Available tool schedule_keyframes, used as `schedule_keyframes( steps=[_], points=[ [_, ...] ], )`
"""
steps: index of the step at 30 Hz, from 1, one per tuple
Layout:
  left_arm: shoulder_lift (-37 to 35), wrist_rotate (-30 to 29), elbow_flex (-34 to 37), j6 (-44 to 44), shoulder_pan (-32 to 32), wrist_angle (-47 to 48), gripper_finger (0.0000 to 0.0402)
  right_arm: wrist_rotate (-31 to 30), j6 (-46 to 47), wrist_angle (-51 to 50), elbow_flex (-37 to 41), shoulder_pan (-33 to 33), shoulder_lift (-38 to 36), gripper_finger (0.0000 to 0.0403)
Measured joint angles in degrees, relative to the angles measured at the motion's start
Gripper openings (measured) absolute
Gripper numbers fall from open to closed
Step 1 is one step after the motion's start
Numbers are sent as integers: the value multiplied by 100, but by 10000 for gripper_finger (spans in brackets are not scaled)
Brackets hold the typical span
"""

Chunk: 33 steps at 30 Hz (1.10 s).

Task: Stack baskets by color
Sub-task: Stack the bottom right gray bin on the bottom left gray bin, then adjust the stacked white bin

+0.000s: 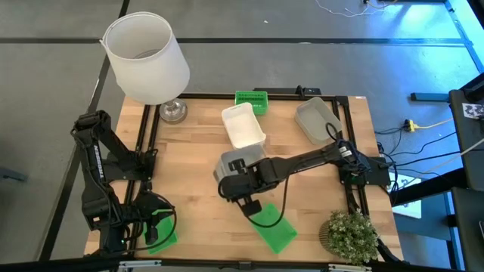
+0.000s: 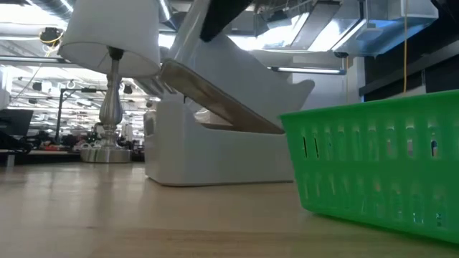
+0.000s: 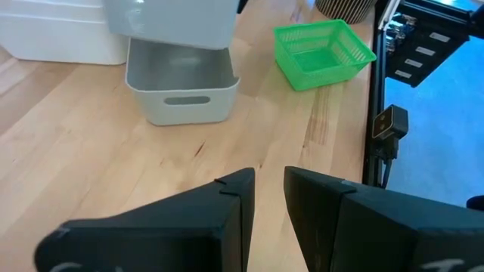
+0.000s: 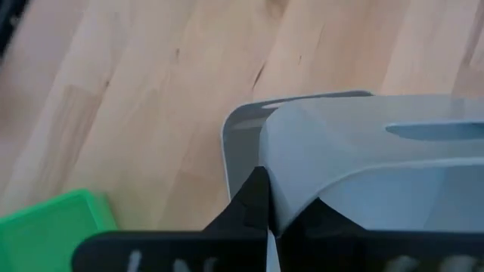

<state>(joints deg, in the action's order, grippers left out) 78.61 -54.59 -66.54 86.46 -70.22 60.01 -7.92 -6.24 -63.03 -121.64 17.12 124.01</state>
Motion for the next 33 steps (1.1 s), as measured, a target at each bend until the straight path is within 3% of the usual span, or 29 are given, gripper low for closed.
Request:
schedule_keyframes(
  steps=[18, 27, 33],
  points=[
    [0, -2, 0, -4, -4, 0, 65, 2, -295, -487, 4, -166, 631, 7],
    [0, 18, 0, -4, -4, 0, 65, -20, -312, -402, -98, -174, 640, 71],
    [0, 112, 0, -4, -4, 0, 65, -15, -295, -711, -616, -122, 640, 116]
  ],
)
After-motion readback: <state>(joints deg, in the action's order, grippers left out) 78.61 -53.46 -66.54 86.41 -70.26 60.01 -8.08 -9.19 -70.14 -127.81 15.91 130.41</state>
